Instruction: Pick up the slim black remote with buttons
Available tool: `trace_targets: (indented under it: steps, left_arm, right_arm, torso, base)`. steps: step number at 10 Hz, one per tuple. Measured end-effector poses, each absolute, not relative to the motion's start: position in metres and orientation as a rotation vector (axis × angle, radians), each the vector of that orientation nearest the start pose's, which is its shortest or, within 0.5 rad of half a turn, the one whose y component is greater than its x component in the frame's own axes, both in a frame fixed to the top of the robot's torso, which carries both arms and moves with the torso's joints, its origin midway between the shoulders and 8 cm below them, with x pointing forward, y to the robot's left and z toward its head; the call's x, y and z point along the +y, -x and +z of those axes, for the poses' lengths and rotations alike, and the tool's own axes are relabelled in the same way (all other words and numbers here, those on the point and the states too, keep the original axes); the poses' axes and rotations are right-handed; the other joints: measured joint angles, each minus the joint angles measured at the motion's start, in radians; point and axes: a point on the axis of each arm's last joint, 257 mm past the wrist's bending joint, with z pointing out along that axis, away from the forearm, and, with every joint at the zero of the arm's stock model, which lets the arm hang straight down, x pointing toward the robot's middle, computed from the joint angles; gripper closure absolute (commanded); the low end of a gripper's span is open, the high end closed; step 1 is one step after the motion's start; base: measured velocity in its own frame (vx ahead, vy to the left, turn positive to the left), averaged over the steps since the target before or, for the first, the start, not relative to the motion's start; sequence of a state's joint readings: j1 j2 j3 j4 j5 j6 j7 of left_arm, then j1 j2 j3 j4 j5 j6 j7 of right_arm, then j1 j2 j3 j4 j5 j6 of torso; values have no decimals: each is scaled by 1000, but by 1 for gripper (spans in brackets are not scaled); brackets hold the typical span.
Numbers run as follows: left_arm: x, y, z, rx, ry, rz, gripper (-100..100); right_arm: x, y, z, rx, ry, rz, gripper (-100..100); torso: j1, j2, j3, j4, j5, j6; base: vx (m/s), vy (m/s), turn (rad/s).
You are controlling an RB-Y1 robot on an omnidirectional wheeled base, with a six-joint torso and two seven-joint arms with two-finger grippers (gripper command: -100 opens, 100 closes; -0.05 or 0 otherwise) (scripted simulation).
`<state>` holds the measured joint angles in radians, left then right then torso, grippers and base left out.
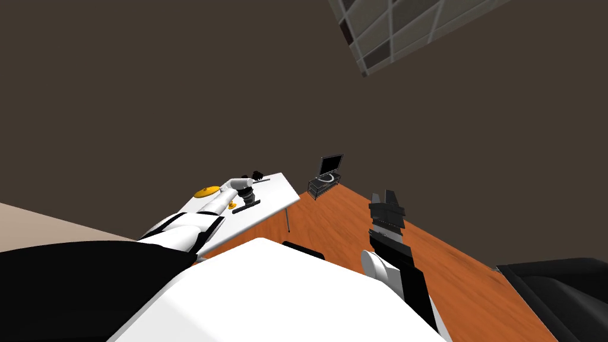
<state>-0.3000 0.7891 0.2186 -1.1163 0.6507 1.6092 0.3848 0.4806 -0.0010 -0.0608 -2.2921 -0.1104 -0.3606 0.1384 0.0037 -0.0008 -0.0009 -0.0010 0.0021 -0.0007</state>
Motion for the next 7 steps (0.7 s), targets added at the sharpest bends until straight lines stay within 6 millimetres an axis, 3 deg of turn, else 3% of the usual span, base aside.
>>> trace_targets:
  steps: [6,7]
  left_arm:
    - [522,-344,-331,1326,2800,-41,100]
    - [522,-344,-330,1328,2800,-39,0]
  right_arm:
    - [-313,-359,10,659,-750,1171,0]
    - [-313,-359,10,659,-750,1171,0]
  torso:
    - [-3,-4,-2,0,-1,0]
    - [-2,-2,-1,0,-1,1]
  base:
    - [59,-26,106]
    - [0,0,0]
